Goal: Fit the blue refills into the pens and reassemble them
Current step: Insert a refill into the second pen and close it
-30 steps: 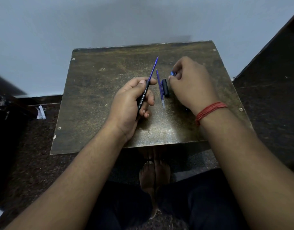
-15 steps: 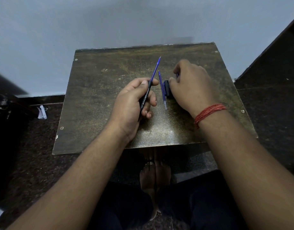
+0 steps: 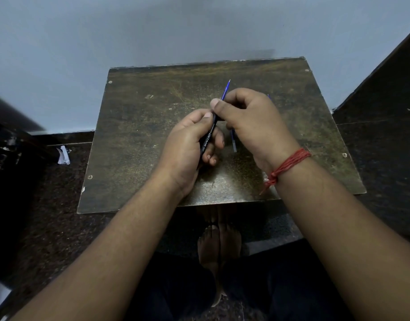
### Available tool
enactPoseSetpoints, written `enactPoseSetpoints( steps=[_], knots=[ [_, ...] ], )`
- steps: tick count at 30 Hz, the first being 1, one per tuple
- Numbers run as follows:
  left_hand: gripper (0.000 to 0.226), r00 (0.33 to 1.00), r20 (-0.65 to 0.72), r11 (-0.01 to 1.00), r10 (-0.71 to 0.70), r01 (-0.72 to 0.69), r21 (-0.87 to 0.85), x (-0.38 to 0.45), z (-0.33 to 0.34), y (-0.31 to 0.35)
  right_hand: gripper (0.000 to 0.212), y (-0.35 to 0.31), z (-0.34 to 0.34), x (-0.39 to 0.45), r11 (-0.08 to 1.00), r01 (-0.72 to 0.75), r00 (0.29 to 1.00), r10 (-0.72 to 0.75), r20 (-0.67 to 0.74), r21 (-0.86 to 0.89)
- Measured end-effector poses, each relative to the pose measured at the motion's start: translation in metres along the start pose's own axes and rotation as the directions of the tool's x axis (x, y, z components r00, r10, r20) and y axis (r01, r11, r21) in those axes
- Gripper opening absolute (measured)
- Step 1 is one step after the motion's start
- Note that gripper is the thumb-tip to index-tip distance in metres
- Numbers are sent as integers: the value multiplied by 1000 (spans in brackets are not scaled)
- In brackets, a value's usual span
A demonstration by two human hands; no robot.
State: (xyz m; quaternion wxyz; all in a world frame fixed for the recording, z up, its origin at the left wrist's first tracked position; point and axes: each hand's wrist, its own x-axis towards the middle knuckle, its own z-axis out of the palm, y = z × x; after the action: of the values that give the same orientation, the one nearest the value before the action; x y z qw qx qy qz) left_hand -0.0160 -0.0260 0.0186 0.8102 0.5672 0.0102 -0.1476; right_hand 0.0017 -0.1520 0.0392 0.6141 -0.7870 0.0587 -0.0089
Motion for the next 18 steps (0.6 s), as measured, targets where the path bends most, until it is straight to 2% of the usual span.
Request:
enactPoseSetpoints(
  steps=[3,5,9,11,14,16,18],
  knots=[
    [21,1000,6,1000,11,-11,13,0,1,0,21,0,-2,1,990,13,998,-5,-56,140],
    [20,999,13,998,35,-36,41,1,1,-1,18,-1,-7,5,975,59,986,-24,-164,212],
    [23,998,22,989,63,-65,132,0,-1,-2,20,-2,-25,14,925,131,930,11,-368,358],
    [24,998,10,986,63,-64,151,1,-3,-3,18,0,-36,19,916,157,893,28,-448,370],
    [24,998,-12,987,69,-67,149,2,-5,-3,15,5,-50,25,981,156,855,-77,-512,114],
    [24,997,-29,986,78,-73,150,3,-6,-3,20,9,-58,27,985,114,868,-160,-469,-126],
    [25,995,-48,985,84,-76,156,4,-7,-4,25,13,-63,28,938,81,888,-221,-403,-337]
  ],
)
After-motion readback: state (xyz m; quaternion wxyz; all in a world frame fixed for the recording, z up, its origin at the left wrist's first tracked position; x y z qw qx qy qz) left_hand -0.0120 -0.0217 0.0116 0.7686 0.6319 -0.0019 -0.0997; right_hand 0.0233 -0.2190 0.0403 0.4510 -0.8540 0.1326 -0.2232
